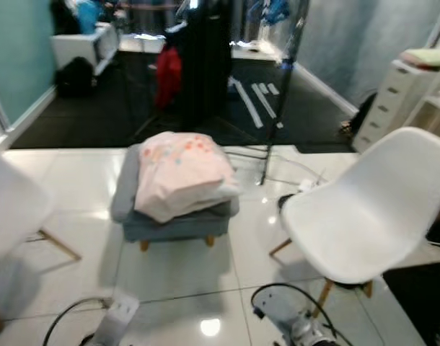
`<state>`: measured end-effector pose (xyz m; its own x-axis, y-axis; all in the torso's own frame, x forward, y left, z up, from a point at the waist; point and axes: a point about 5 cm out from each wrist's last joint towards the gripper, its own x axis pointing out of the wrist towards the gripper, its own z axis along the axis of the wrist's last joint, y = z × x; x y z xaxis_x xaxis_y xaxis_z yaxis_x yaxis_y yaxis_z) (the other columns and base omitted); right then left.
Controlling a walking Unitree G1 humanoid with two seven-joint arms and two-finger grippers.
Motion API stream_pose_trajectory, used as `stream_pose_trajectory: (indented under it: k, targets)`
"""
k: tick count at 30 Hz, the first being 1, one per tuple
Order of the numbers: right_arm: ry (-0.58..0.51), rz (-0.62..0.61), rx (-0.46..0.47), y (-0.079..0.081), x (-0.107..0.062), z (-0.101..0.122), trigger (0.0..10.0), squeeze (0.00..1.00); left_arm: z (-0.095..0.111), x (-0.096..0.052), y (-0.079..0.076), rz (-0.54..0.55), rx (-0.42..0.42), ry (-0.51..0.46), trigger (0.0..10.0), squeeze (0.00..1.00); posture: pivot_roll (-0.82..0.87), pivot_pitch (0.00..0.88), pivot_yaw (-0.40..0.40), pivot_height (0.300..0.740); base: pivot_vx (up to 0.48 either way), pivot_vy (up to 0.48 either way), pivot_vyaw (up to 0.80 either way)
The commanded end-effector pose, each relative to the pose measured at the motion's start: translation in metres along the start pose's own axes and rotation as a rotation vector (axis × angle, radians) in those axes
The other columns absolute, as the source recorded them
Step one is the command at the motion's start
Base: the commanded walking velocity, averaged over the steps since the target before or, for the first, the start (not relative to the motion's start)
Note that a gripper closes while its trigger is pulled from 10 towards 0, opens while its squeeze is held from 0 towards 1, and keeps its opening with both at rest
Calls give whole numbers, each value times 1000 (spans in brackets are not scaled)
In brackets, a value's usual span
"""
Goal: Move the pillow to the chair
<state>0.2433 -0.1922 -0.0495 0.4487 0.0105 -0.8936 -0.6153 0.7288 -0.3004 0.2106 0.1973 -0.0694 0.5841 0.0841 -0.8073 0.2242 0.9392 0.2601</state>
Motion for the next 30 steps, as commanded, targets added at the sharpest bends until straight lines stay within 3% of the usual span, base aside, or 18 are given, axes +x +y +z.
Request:
stream_pose_trajectory:
  k: [1,21,30]
  targets:
    - [13,-2,19,0,0,-6,10000,0,1,0,-3,-10,-36,-4,10000,0,-51,48,-67,740,0,0,0]
    - [1,-11,27,-1,0,-5,10000,0,2,0,-3,-22,-67,-2,10000,0,-74,56,-59,740,0,0,0]
    - [-7,-18,43,-1,0,-5,10000,0,2,0,-4,-23,-69,-1,10000,0,-75,54,-60,740,257,0,0]
